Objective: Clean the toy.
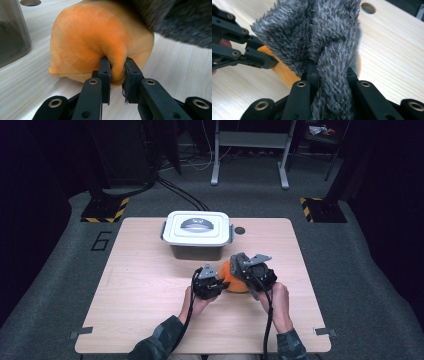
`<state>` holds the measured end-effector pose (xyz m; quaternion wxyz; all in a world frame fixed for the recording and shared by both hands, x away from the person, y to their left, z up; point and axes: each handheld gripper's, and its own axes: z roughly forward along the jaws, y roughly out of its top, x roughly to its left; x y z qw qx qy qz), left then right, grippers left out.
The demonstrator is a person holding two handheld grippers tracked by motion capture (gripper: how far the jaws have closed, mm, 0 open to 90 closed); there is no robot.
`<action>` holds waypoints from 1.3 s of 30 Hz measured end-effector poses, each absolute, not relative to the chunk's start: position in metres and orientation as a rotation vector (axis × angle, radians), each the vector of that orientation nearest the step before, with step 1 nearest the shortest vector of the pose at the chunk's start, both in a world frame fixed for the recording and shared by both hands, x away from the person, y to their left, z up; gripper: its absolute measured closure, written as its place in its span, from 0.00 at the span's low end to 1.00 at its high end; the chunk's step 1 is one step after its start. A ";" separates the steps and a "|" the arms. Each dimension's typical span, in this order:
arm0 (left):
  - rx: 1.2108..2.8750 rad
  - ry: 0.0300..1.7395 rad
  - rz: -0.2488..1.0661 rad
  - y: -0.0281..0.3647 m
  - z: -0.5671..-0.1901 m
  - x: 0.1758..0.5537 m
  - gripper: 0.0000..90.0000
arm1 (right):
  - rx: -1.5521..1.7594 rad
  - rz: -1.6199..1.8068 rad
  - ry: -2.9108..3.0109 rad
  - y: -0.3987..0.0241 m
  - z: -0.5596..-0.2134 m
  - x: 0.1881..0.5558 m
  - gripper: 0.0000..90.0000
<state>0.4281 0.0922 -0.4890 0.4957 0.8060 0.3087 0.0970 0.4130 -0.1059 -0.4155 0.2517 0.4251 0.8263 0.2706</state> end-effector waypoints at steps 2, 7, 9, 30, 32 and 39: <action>1.947 0.748 0.228 0.092 -0.490 0.428 0.87 | 1.155 0.725 2.254 -0.107 -0.419 0.416 0.83; 1.951 0.747 0.223 0.092 -0.490 0.428 0.87 | 1.248 0.719 2.220 -0.126 -0.426 0.421 0.83; 1.948 0.748 0.221 0.091 -0.490 0.428 0.87 | 1.280 0.708 2.207 -0.135 -0.431 0.424 0.83; 1.945 0.747 0.216 0.094 -0.491 0.429 0.87 | 1.494 0.588 2.198 -0.173 -0.479 0.443 0.83; 1.942 0.750 0.214 0.095 -0.492 0.429 0.87 | 1.476 0.608 2.167 -0.174 -0.467 0.436 0.83; 1.943 0.741 0.222 0.094 -0.492 0.429 0.86 | 1.320 0.761 2.148 -0.151 -0.424 0.412 0.83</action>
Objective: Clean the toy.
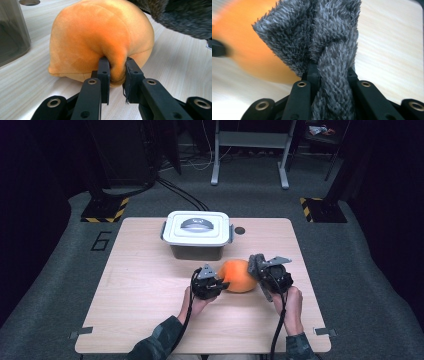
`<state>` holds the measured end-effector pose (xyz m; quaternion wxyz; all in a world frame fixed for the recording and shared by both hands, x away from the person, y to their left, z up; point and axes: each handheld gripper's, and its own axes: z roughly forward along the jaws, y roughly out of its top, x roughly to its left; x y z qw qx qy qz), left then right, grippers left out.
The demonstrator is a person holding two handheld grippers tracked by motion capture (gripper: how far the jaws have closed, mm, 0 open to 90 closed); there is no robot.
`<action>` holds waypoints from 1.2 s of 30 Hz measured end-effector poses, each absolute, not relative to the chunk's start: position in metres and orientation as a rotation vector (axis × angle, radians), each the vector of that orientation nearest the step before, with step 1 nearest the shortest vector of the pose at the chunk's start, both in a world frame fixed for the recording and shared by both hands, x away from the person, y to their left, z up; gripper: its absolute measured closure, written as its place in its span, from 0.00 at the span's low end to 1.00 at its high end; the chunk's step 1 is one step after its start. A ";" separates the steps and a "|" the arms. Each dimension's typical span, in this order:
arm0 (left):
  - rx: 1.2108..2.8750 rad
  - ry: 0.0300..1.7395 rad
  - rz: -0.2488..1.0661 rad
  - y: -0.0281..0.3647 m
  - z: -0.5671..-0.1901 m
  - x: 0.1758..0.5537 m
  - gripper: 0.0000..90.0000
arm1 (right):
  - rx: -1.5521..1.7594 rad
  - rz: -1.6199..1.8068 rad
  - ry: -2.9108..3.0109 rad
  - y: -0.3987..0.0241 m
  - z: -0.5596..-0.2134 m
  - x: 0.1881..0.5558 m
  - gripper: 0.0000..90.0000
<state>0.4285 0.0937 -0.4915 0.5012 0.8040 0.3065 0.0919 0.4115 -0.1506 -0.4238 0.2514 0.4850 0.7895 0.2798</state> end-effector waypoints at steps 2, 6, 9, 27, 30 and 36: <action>1.942 0.741 0.223 0.094 -0.491 0.428 0.84 | 1.280 0.754 2.197 -0.139 -0.423 0.412 0.83; 1.948 0.725 0.236 0.095 -0.490 0.428 0.76 | 1.269 0.700 2.221 -0.130 -0.433 0.421 0.83; 1.960 0.714 0.270 0.097 -0.488 0.427 0.64 | 1.287 0.721 2.212 -0.136 -0.434 0.424 0.83; 2.026 0.669 0.404 0.080 -0.493 0.426 0.84 | 1.291 0.723 2.197 -0.145 -0.434 0.425 0.83; 2.005 0.700 0.368 0.081 -0.489 0.427 0.87 | 1.304 0.739 2.178 -0.146 -0.430 0.421 0.83; 1.956 0.788 0.280 0.083 -0.475 0.426 0.88 | 1.261 0.787 2.157 -0.140 -0.408 0.408 0.83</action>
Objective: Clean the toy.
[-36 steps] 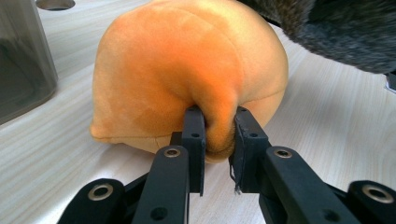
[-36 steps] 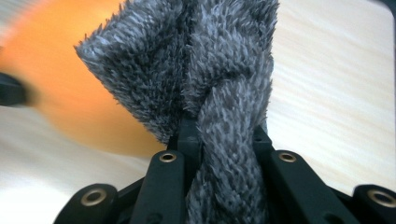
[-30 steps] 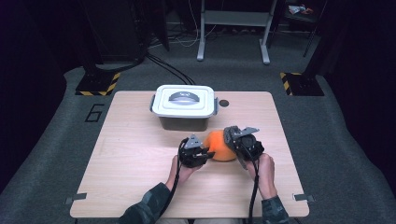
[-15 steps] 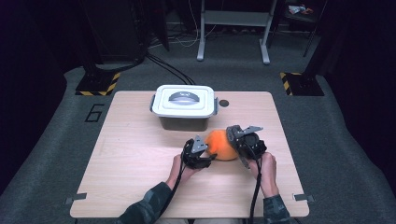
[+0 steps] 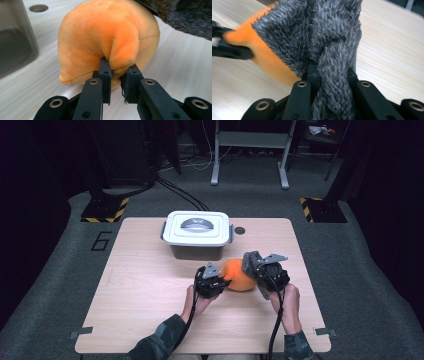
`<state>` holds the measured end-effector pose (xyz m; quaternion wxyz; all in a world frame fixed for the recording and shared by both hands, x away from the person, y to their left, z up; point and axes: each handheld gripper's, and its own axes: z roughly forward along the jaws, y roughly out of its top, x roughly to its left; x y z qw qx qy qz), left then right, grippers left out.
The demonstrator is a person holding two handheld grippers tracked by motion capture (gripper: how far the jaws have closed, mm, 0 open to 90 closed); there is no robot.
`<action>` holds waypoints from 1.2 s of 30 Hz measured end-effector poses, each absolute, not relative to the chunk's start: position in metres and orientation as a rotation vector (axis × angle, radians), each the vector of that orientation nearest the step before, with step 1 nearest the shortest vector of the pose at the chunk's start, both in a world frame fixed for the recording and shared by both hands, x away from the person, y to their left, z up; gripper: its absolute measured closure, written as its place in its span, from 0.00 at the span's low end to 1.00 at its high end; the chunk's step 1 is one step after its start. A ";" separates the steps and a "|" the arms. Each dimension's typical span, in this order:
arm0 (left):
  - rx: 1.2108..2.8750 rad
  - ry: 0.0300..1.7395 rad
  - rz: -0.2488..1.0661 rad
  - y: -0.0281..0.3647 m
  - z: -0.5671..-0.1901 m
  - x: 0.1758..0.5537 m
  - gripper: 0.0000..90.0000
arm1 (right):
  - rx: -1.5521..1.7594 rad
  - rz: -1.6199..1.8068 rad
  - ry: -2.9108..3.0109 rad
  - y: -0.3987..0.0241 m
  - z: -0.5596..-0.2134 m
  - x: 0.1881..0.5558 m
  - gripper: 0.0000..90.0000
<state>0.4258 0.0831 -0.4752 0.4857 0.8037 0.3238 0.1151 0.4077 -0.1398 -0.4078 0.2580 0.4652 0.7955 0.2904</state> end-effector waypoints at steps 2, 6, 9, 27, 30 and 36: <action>1.953 0.801 0.259 0.082 -0.471 0.423 0.88 | 1.215 0.790 2.171 -0.130 -0.398 0.401 0.83; 1.953 0.810 0.221 0.078 -0.468 0.419 0.88 | 1.131 0.774 2.208 -0.108 -0.391 0.395 0.83; 1.969 0.823 0.229 0.077 -0.472 0.420 0.88 | 1.086 0.661 2.229 -0.092 -0.403 0.401 0.83; 1.933 0.872 0.194 0.082 -0.481 0.432 0.88 | 1.267 0.692 2.184 -0.134 -0.429 0.416 0.83; 1.926 0.877 0.192 0.083 -0.482 0.432 0.88 | 1.326 0.676 2.173 -0.146 -0.438 0.419 0.83; 1.920 0.886 0.181 0.084 -0.483 0.434 0.88 | 1.400 0.650 2.174 -0.162 -0.459 0.429 0.83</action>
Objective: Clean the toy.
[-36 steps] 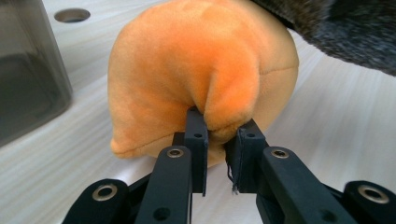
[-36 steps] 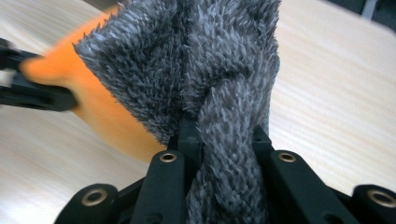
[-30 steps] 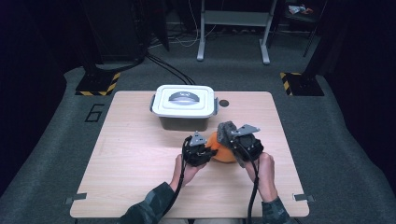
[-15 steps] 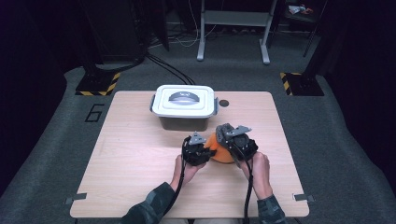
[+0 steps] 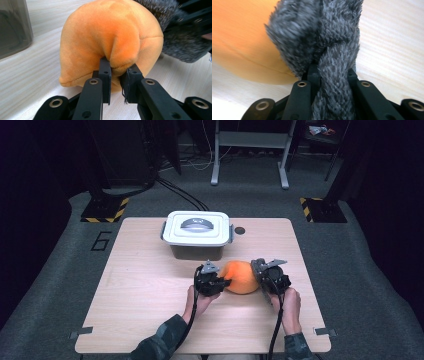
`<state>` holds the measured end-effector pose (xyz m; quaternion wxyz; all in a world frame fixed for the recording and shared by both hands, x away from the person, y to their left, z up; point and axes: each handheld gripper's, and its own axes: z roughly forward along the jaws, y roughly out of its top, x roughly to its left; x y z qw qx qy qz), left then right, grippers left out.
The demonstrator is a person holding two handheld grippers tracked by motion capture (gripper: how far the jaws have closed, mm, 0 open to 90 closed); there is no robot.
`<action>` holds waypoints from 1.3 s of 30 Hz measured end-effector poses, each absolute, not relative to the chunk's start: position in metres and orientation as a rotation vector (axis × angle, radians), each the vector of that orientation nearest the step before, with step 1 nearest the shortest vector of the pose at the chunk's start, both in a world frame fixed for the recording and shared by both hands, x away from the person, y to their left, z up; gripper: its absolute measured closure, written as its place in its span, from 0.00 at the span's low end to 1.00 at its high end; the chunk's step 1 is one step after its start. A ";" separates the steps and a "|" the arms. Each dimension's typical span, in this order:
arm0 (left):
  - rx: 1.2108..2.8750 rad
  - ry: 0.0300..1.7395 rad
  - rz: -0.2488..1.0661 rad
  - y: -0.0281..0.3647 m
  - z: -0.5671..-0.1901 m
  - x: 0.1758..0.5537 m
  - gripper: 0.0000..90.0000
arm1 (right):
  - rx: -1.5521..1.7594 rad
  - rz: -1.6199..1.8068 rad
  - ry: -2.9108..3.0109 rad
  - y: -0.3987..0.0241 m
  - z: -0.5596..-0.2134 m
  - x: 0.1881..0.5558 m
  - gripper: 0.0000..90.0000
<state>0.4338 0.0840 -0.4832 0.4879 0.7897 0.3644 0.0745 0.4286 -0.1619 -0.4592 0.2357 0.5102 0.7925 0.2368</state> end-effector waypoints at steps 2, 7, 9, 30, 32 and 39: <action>1.915 0.890 0.177 0.085 -0.484 0.435 0.88 | 1.424 0.622 2.188 -0.166 -0.467 0.433 0.83; 1.904 0.903 0.162 0.088 -0.486 0.436 0.88 | 1.489 0.595 2.223 -0.169 -0.488 0.445 0.82; 1.902 0.904 0.162 0.089 -0.486 0.436 0.88 | 1.501 0.603 2.237 -0.171 -0.492 0.447 0.82; 1.892 0.905 0.186 0.094 -0.482 0.436 0.65 | 1.186 0.696 2.242 -0.108 -0.418 0.420 0.83; 1.889 0.898 0.220 0.094 -0.479 0.434 0.56 | 1.188 0.700 2.244 -0.112 -0.419 0.422 0.83; 1.903 0.821 0.265 0.084 -0.480 0.433 0.75 | 1.210 0.707 2.231 -0.118 -0.420 0.425 0.82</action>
